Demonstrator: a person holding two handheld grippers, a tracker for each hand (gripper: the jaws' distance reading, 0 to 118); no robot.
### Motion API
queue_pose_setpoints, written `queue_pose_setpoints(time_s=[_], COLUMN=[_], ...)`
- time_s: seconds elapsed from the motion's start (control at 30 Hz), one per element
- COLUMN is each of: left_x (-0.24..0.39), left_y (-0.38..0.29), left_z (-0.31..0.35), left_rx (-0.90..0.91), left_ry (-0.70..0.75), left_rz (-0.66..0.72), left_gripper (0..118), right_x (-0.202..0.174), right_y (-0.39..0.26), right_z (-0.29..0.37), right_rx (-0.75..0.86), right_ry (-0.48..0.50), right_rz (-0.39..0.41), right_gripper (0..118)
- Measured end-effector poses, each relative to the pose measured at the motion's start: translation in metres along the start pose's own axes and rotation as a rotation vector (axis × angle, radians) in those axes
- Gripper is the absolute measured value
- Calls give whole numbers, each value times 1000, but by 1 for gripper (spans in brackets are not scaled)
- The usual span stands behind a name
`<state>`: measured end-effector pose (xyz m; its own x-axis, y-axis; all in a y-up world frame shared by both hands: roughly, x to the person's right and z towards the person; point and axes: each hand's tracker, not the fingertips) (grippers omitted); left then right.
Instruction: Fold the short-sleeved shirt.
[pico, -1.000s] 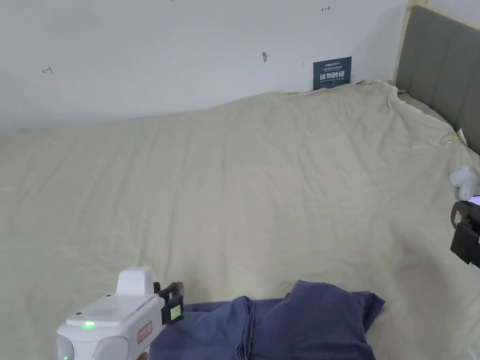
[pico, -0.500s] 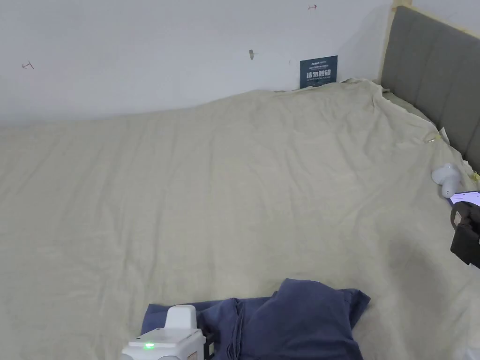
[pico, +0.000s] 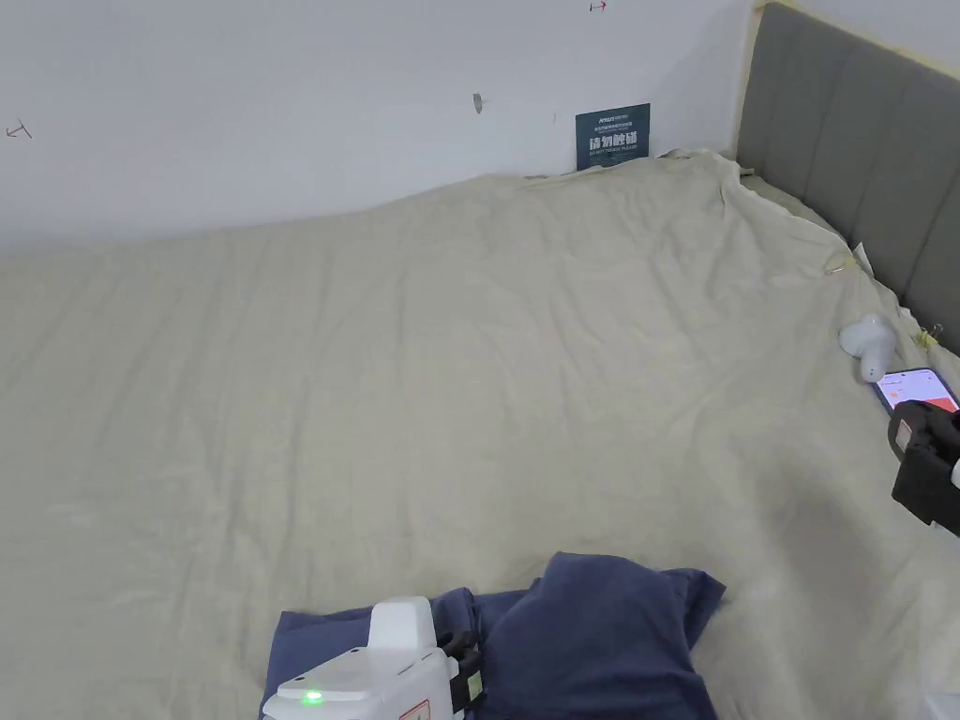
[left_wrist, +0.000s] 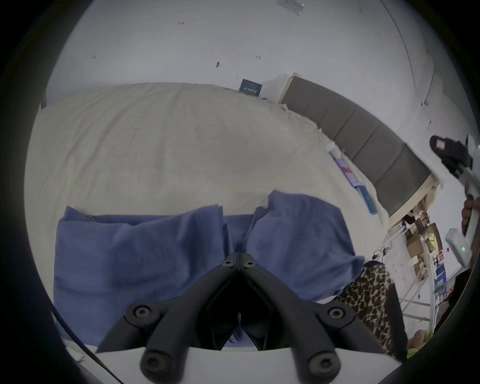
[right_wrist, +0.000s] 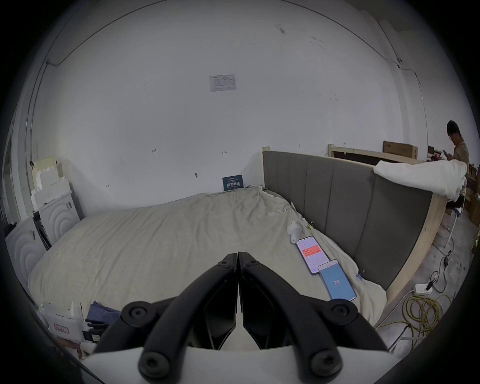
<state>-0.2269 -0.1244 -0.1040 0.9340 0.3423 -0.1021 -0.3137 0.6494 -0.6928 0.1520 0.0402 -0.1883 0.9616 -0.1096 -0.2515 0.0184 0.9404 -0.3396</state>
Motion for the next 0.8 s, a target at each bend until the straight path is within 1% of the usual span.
queue_pose_setpoints(time_s=[0.1, 0.23, 0.3, 0.33, 0.37, 0.4, 0.43, 0.47, 0.5, 0.53, 0.57, 0.6, 0.63, 0.73, 0.77, 0.8], left_x=[-12, -48, -73, -85, -96, -107, -111, -121, -131, -139, -155, -163, -168, -180, -182, -184], left_y=[17, 41, 52, 55, 57, 58, 59, 58, 57, 55, 51, 48, 45, 37, 34, 31], left_z=[23, 62, 78, 83, 88, 91, 94, 95, 94, 92, 86, 83, 80, 66, 62, 58], left_rx=[16, 47, 29, 18, 6, -17, -34, -58, -86, -98, -106, -116, -124, -159, -172, -182], left_ry=[-4, -11, -2, 2, 12, 37, 50, 59, 65, 73, 85, 96, 108, 147, 146, 140], left_rz=[-13, 26, 60, 72, 88, 102, 117, 142, 163, 183, 192, 202, 205, 212, 213, 217], left_gripper=[0, 0, 0, 1, 5, 10, 22, 37, 55, 77, 90, 99, 103, 101, 97, 87], right_x=[-2, -7, -10, -12, -13, -15, -16, -17, -19, -19, -20, -20, -20, -21, -21, -21], right_y=[-1, -1, -1, -1, -1, -1, -1, -1, -2, -2, -2, -2, -2, -2, -2, -2], right_z=[-3, -6, -8, -8, -9, -10, -11, -11, -12, -12, -12, -13, -13, -13, -13, -13], right_rx=[1, 1, 2, 2, 1, -1, -3, -5, -7, -9, -10, -13, -15, -21, -19, -19], right_ry=[21, 30, 37, 40, 42, 44, 47, 50, 51, 52, 55, 61, 65, 64, 61, 59], right_rz=[-3, -7, -10, -8, -5, -2, 0, 2, 4, 5, 4, 0, -4, -1, 2, 2], right_gripper=[0, 0, 0, 0, 0, 0, 0, 0, 0, 0, 0, 0, 0, 0, 0, 0])
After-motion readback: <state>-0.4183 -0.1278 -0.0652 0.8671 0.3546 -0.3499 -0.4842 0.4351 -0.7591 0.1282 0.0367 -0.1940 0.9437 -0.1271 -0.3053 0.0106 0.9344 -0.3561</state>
